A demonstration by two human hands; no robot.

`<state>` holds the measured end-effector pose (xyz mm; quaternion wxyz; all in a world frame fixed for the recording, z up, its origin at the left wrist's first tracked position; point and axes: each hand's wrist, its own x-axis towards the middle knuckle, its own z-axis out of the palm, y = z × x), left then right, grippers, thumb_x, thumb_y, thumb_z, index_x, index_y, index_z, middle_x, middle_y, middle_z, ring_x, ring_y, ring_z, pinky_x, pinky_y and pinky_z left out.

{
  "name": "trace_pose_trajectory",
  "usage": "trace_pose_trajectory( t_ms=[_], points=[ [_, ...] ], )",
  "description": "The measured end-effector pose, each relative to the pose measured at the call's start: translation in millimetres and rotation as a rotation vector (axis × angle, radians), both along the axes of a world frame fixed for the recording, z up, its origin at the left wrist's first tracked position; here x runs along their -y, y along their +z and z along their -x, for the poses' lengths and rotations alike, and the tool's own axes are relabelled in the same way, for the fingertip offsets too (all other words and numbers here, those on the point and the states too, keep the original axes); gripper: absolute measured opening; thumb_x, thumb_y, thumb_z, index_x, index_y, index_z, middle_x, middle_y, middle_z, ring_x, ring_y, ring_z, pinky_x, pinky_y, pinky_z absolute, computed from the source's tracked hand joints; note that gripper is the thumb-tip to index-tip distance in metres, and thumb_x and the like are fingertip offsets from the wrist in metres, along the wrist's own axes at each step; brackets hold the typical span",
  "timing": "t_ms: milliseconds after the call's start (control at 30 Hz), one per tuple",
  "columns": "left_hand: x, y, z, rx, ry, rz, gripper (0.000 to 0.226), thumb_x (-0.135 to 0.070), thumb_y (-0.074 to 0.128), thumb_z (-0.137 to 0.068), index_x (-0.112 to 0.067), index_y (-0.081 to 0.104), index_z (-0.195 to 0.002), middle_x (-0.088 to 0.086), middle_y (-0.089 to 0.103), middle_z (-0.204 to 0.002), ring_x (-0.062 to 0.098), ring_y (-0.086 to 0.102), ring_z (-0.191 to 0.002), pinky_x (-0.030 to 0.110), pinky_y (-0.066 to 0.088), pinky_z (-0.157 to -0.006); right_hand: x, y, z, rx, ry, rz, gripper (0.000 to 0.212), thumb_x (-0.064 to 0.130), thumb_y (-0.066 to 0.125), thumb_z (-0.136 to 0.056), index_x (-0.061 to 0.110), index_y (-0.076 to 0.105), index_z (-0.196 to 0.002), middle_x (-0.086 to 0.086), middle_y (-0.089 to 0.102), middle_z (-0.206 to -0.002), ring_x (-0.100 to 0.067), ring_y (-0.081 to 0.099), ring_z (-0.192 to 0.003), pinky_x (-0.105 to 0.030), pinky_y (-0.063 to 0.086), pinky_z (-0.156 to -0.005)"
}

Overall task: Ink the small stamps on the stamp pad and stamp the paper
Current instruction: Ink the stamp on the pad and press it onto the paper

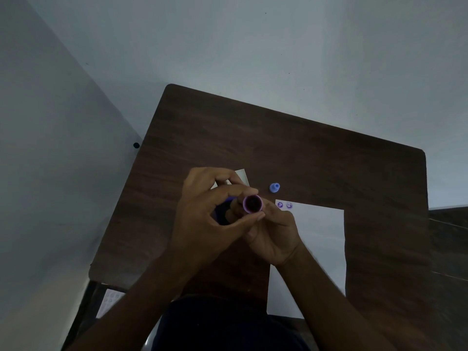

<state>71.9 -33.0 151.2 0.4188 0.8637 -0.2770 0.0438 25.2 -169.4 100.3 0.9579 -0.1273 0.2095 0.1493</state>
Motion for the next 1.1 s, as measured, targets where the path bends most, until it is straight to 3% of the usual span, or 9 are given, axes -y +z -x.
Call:
trace_pose_trajectory(
  t_ms=[333,500,633,733,833,867,900,1033,1100],
  points=[
    [-4,-2,-2,-0.005,-0.018,0.040,0.067,-0.062,0.042,-0.084,0.000,0.066,-0.095,0.024,0.068,-0.087,0.017,0.055,-0.088,0.041,0.041,-0.084,-5,-2,-1,-0.011,-0.022,-0.037,0.069,0.004,0.089,-0.050,-0.005,0.059,-0.112,-0.023,0.068,-0.098,-0.030,0.069,-0.084,-0.032,0.056,-0.073],
    [-2,-5,1,0.023,-0.035,0.024,0.046,-0.031,0.072,-0.064,0.005,0.065,-0.092,0.026,0.067,-0.081,0.016,0.059,-0.085,0.047,0.053,-0.068,0,-6,-2,0.045,0.048,-0.026,0.055,0.009,0.086,-0.058,-0.001,0.065,-0.107,-0.018,0.069,-0.102,-0.026,0.068,-0.090,-0.029,0.054,-0.079],
    [-4,-11,-2,0.008,-0.022,0.043,0.060,-0.055,0.053,-0.082,0.003,0.067,-0.091,0.023,0.068,-0.088,0.019,0.055,-0.087,0.033,0.039,-0.086,8,-11,-3,0.119,0.137,0.043,0.036,0.015,0.080,-0.070,0.007,0.070,-0.103,-0.010,0.071,-0.103,-0.017,0.067,-0.091,-0.024,0.052,-0.080],
    [-7,-21,-3,-0.014,-0.022,0.028,0.066,-0.069,0.037,-0.084,-0.009,0.062,-0.096,0.021,0.068,-0.087,0.019,0.053,-0.087,0.029,0.037,-0.084,17,-14,-6,0.137,0.238,0.213,0.033,0.024,0.077,-0.073,0.012,0.070,-0.103,-0.004,0.071,-0.101,-0.012,0.066,-0.084,-0.021,0.053,-0.076],
    [-8,-33,-1,-0.106,-0.017,0.021,0.087,-0.074,0.029,-0.082,0.005,0.064,-0.092,0.029,0.066,-0.084,0.037,0.062,-0.078,0.038,0.035,-0.077,25,-19,-8,0.164,0.318,0.315,0.031,0.028,0.074,-0.076,0.015,0.071,-0.103,-0.003,0.071,-0.099,-0.012,0.065,-0.080,-0.021,0.052,-0.072],
    [-7,-37,0,-0.073,-0.014,0.011,0.084,-0.072,0.028,-0.084,0.004,0.063,-0.090,0.029,0.066,-0.080,0.036,0.063,-0.074,0.030,0.032,-0.067,25,-20,-8,0.181,0.330,0.326,0.030,0.029,0.073,-0.076,0.016,0.071,-0.103,-0.003,0.072,-0.098,-0.011,0.065,-0.078,-0.020,0.052,-0.070],
    [-7,-41,0,-0.016,-0.001,-0.002,0.078,-0.067,0.028,-0.087,0.003,0.062,-0.088,0.027,0.066,-0.076,0.034,0.064,-0.071,0.041,0.053,-0.066,25,-22,-9,0.192,0.331,0.334,0.029,0.029,0.073,-0.077,0.016,0.071,-0.102,-0.003,0.072,-0.098,-0.011,0.065,-0.077,-0.020,0.052,-0.070],
    [-10,-55,-5,-0.015,0.014,0.066,0.061,-0.068,0.036,-0.085,-0.011,0.053,-0.100,0.022,0.067,-0.087,0.018,0.059,-0.086,0.031,0.046,-0.076,22,-30,-10,0.175,0.304,0.367,0.031,0.029,0.073,-0.076,0.014,0.071,-0.104,-0.003,0.072,-0.098,-0.012,0.064,-0.078,-0.020,0.052,-0.071],
    [-14,-66,-2,-0.103,0.041,0.091,0.065,-0.069,0.045,-0.081,-0.010,0.056,-0.108,0.023,0.066,-0.097,0.022,0.056,-0.095,0.040,0.044,-0.081,26,-34,-12,0.124,0.302,0.478,0.032,0.027,0.071,-0.078,0.011,0.069,-0.106,-0.008,0.070,-0.097,-0.015,0.063,-0.078,-0.023,0.052,-0.069]
  ],
)
